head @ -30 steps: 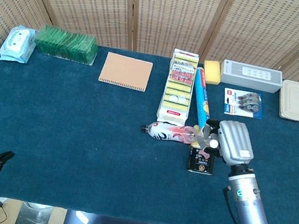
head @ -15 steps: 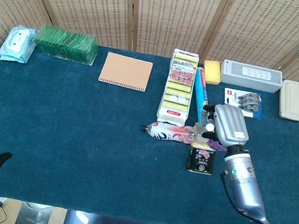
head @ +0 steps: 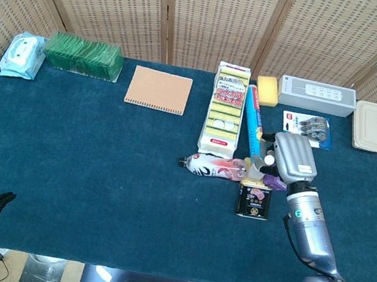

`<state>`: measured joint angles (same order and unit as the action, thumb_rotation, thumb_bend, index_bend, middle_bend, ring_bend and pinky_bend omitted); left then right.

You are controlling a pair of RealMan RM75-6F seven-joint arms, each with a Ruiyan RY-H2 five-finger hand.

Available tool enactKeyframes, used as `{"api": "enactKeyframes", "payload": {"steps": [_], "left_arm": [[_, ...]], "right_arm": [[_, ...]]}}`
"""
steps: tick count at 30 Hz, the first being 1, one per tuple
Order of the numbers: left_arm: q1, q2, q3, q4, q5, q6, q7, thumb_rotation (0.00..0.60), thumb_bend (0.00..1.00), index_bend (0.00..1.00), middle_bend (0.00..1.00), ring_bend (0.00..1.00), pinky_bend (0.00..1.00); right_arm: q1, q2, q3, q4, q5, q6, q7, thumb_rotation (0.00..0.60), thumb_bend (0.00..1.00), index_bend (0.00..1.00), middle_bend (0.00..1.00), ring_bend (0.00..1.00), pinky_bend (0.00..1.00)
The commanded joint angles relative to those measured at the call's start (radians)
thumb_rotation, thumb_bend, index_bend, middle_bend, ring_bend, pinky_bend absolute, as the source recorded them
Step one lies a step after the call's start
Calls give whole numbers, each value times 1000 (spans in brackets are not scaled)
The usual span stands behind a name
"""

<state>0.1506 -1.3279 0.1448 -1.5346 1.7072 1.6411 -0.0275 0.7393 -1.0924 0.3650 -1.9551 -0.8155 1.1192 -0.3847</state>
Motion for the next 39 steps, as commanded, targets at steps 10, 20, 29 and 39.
{"api": "enactKeyframes", "payload": {"steps": [10, 20, 29, 39], "left_arm": [[0, 1, -1, -4, -4, -5, 7, 600, 200, 98, 141, 155, 309], [-2, -2, 3, -4, -3, -14, 12, 600, 201, 97, 142, 154, 309], [-6, 1, 5, -13, -7, -28, 18, 600, 200, 97, 142, 155, 310], [-10, 5, 1, -11, -20, -39, 4, 600, 201, 97, 142, 154, 309]], "right_arm": [[25, -31, -29, 48, 11, -20, -2, 600, 427, 805, 991, 1000, 996], [37, -57, -50, 92, 18, -33, -1, 600, 422, 805, 991, 1000, 995], [73, -114, -66, 190, 61, -102, 10, 600, 381, 804, 991, 1000, 991], [105, -166, -87, 257, 81, -133, -4, 600, 334, 792, 975, 1000, 975]]}}
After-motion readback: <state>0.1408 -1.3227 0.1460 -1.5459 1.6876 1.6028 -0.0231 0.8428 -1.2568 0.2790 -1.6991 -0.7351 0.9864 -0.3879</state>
